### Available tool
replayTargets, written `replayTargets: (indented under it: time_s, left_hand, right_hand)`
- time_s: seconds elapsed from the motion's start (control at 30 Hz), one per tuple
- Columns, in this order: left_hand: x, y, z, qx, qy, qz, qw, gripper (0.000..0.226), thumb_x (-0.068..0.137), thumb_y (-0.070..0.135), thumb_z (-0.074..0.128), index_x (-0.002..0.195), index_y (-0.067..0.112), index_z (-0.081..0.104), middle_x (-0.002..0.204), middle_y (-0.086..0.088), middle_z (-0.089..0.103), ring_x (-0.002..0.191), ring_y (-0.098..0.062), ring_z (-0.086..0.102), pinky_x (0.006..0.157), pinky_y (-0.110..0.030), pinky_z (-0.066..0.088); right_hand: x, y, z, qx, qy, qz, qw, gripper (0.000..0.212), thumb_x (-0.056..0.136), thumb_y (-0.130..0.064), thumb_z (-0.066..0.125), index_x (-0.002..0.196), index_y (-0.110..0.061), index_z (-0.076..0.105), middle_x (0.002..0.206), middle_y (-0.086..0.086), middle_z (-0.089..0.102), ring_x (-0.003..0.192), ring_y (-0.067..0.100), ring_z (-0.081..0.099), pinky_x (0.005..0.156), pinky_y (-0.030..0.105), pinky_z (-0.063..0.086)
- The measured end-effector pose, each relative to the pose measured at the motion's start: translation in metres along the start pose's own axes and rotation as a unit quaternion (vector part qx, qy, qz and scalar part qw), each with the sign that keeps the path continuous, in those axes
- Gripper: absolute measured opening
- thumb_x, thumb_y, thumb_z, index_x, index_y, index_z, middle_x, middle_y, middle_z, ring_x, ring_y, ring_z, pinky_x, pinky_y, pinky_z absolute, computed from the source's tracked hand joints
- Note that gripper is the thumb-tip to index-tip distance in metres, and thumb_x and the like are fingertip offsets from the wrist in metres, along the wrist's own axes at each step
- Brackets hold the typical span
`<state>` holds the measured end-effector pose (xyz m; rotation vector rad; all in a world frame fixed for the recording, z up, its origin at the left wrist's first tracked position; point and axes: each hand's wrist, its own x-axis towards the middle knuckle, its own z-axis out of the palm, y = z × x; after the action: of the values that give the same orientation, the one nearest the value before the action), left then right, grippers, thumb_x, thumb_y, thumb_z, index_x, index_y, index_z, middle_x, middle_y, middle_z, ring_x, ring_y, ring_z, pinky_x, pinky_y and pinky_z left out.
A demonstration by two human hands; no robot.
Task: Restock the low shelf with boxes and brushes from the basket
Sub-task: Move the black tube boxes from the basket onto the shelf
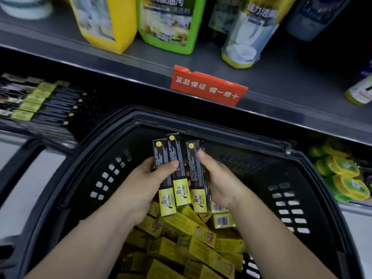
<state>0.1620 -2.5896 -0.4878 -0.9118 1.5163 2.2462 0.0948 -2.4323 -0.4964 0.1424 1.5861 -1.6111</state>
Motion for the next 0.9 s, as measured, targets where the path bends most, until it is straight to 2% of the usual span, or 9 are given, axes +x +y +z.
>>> replayTargets:
  time_s: [0.17, 0.3, 0.37, 0.43, 0.53, 0.57, 0.73, 0.83, 0.9]
  left_hand:
    - [-0.02, 0.012, -0.004, 0.006, -0.006, -0.007, 1.0, 0.017, 0.083, 0.025, 0.065, 0.1, 0.021, 0.063, 0.079, 0.0, 0.075, 0.071, -0.018, 0.071, 0.058, -0.029, 0.051]
    - [-0.04, 0.03, -0.021, 0.063, -0.034, -0.001, 0.997, 0.016, 0.083, 0.028, 0.066, 0.098, 0.024, 0.062, 0.082, 0.001, 0.075, 0.08, -0.017, 0.07, 0.068, -0.033, 0.053]
    - [-0.05, 0.046, -0.039, 0.095, -0.041, 0.008, 0.995, 0.022, 0.082, 0.029, 0.066, 0.103, 0.023, 0.062, 0.09, -0.001, 0.075, 0.087, -0.02, 0.069, 0.079, -0.038, 0.053]
    - [-0.061, 0.063, -0.062, 0.127, -0.042, 0.02, 0.991, 0.023, 0.082, 0.03, 0.066, 0.104, 0.023, 0.063, 0.091, -0.002, 0.075, 0.087, -0.021, 0.069, 0.074, -0.036, 0.054]
    - [-0.07, 0.084, -0.103, 0.16, -0.034, 0.039, 0.986, 0.018, 0.081, 0.031, 0.067, 0.097, 0.023, 0.063, 0.084, 0.0, 0.075, 0.08, -0.018, 0.071, 0.069, -0.032, 0.053]
    - [-0.075, 0.09, -0.114, 0.162, -0.02, 0.039, 0.986, 0.015, 0.08, 0.031, 0.068, 0.091, 0.023, 0.061, 0.082, 0.0, 0.075, 0.077, -0.016, 0.07, 0.068, -0.03, 0.053]
    - [-0.072, 0.112, -0.169, 0.149, 0.019, 0.017, 0.989, 0.021, 0.077, 0.032, 0.07, 0.086, 0.022, 0.054, 0.067, 0.006, 0.072, 0.06, -0.003, 0.067, 0.054, -0.022, 0.055]
    - [-0.063, 0.131, -0.203, 0.167, 0.055, 0.006, 0.984, 0.061, 0.078, 0.036, 0.071, 0.13, 0.014, 0.047, 0.123, -0.003, 0.063, 0.114, -0.013, 0.057, 0.098, -0.039, 0.046]
    - [-0.051, 0.137, -0.226, 0.125, 0.063, -0.01, 0.99, 0.05, 0.08, 0.031, 0.069, 0.122, 0.009, 0.052, 0.106, -0.006, 0.071, 0.098, -0.019, 0.067, 0.086, -0.042, 0.052]
  right_hand:
    - [-0.023, -0.01, 0.025, 0.042, 0.029, -0.043, 0.998, 0.052, 0.069, -0.056, 0.058, 0.105, -0.02, 0.069, 0.107, 0.008, 0.071, 0.099, 0.019, 0.068, 0.073, 0.028, 0.057]
    - [-0.037, -0.021, 0.045, -0.031, 0.078, -0.055, 0.995, 0.06, 0.068, -0.06, 0.061, 0.116, -0.023, 0.064, 0.112, 0.002, 0.07, 0.105, 0.018, 0.066, 0.09, 0.034, 0.052]
    - [-0.039, -0.026, 0.057, -0.06, 0.07, -0.07, 0.993, 0.032, 0.082, -0.053, 0.057, 0.107, -0.033, 0.064, 0.096, -0.006, 0.074, 0.09, 0.012, 0.07, 0.075, 0.025, 0.056]
    - [-0.038, -0.034, 0.072, -0.107, 0.054, -0.079, 0.99, 0.016, 0.093, -0.046, 0.047, 0.102, -0.045, 0.059, 0.087, -0.015, 0.073, 0.08, 0.004, 0.07, 0.062, 0.015, 0.054]
    - [-0.032, -0.051, 0.101, -0.17, 0.022, -0.068, 0.983, 0.028, 0.098, -0.037, 0.036, 0.116, -0.049, 0.054, 0.114, -0.006, 0.066, 0.102, 0.016, 0.064, 0.093, 0.03, 0.049]
    - [-0.029, -0.054, 0.112, -0.176, 0.008, -0.058, 0.983, 0.027, 0.099, -0.034, 0.037, 0.114, -0.043, 0.057, 0.114, -0.002, 0.065, 0.103, 0.018, 0.063, 0.095, 0.034, 0.047]
    - [-0.003, -0.077, 0.161, -0.127, 0.0, -0.035, 0.991, 0.011, 0.096, -0.023, 0.049, 0.091, -0.014, 0.053, 0.088, 0.011, 0.064, 0.06, 0.022, 0.065, 0.052, 0.03, 0.054]
    - [0.021, -0.093, 0.191, -0.092, 0.003, -0.057, 0.994, 0.009, 0.098, -0.019, 0.046, 0.089, -0.016, 0.048, 0.088, 0.008, 0.062, 0.064, 0.026, 0.066, 0.056, 0.034, 0.058]
    - [0.042, -0.099, 0.209, -0.092, 0.011, -0.076, 0.993, 0.012, 0.1, -0.019, 0.041, 0.093, -0.022, 0.05, 0.097, 0.005, 0.057, 0.071, 0.027, 0.064, 0.055, 0.031, 0.058]
